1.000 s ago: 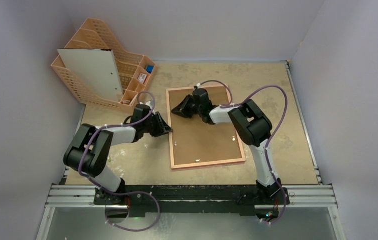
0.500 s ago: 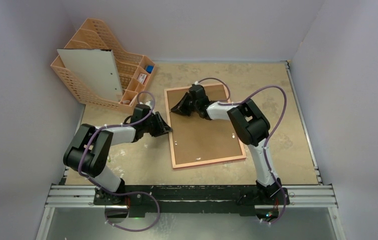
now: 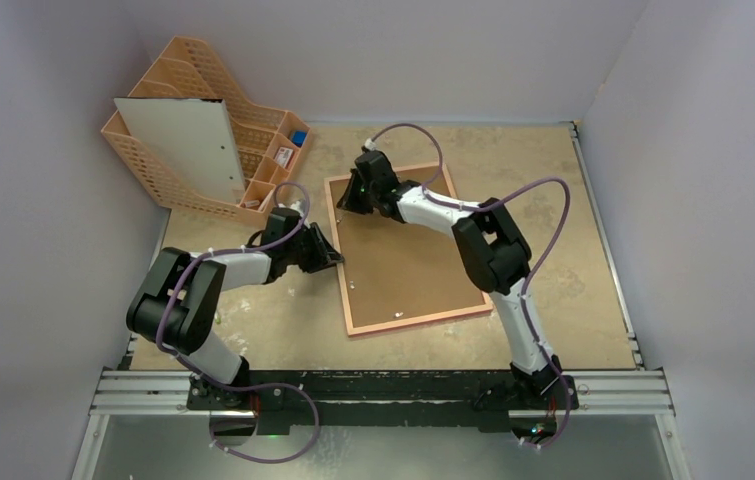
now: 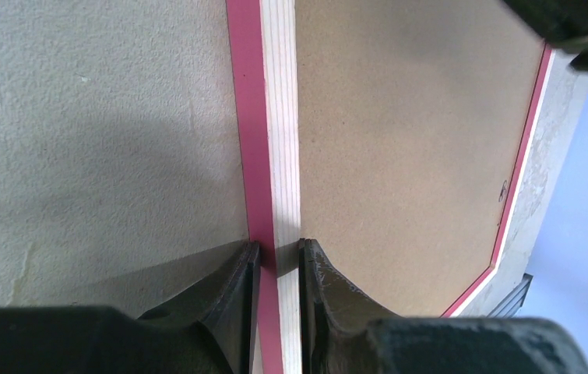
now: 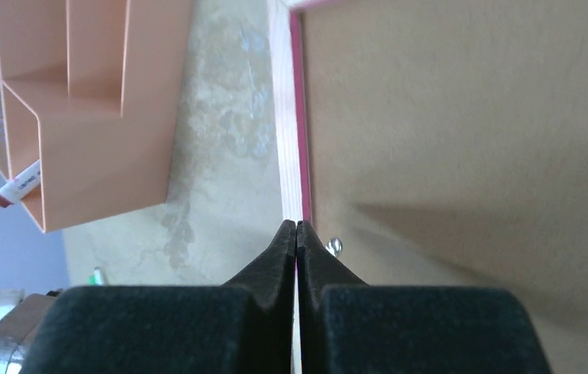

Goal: Put the photo into the frame
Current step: Install the photo frame at the center of the board.

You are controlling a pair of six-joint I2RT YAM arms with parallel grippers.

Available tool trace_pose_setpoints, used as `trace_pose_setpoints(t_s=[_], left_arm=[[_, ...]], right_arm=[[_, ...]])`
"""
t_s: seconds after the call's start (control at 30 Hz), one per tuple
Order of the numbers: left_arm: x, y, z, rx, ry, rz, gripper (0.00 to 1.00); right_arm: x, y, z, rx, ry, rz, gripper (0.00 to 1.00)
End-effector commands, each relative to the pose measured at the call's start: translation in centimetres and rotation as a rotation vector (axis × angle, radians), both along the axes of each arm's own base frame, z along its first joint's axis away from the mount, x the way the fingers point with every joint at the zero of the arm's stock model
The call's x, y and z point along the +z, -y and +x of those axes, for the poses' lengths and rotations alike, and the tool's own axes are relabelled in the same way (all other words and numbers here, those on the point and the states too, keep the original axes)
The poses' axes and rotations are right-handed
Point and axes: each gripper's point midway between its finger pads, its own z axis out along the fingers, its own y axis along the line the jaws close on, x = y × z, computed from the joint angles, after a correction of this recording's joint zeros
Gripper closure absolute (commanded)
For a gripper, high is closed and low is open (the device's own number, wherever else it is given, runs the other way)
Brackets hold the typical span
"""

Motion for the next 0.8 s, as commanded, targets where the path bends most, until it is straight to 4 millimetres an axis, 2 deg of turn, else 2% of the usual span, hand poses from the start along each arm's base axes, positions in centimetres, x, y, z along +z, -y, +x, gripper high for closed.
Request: trace_pose_setpoints(t_s=[0.0, 0.2, 0.3, 0.43, 0.57, 0.77], left_arm=[[-1.2, -0.2, -1.9, -0.026, -0.052, 0.018, 0.78], [-1.1, -0.7, -2.0, -0.002, -0.044, 0.029, 0.73], [-1.0, -0.7, -1.8, 0.007, -0.037, 0.033, 0.71], [-1.1, -0.7, -1.6, 0.009, -0.034, 0.027, 0.69], [-1.2, -0.8, -1.3, 0.014, -0.032, 0.038, 0.67], [-1.4, -1.2, -0.9, 0.026, -0.018, 0.067, 0.67]], right_arm=[[-1.5, 1.3, 0.1, 0.127, 0.100, -0.248, 1.00], [-1.4, 1.8, -0.1, 0.184, 0.146, -0.328, 0.90], [-2.0, 2.6, -0.1, 0.214, 0.137, -0.410, 0.87], [-2.8, 2.7, -0.8, 0.293, 0.145, -0.447, 0.83], [-2.6, 2.4, -0.9, 0.341, 0.176, -0.454, 0.77], [-3.2, 2.2, -1.5, 0.409, 0.231, -0.536, 0.69]])
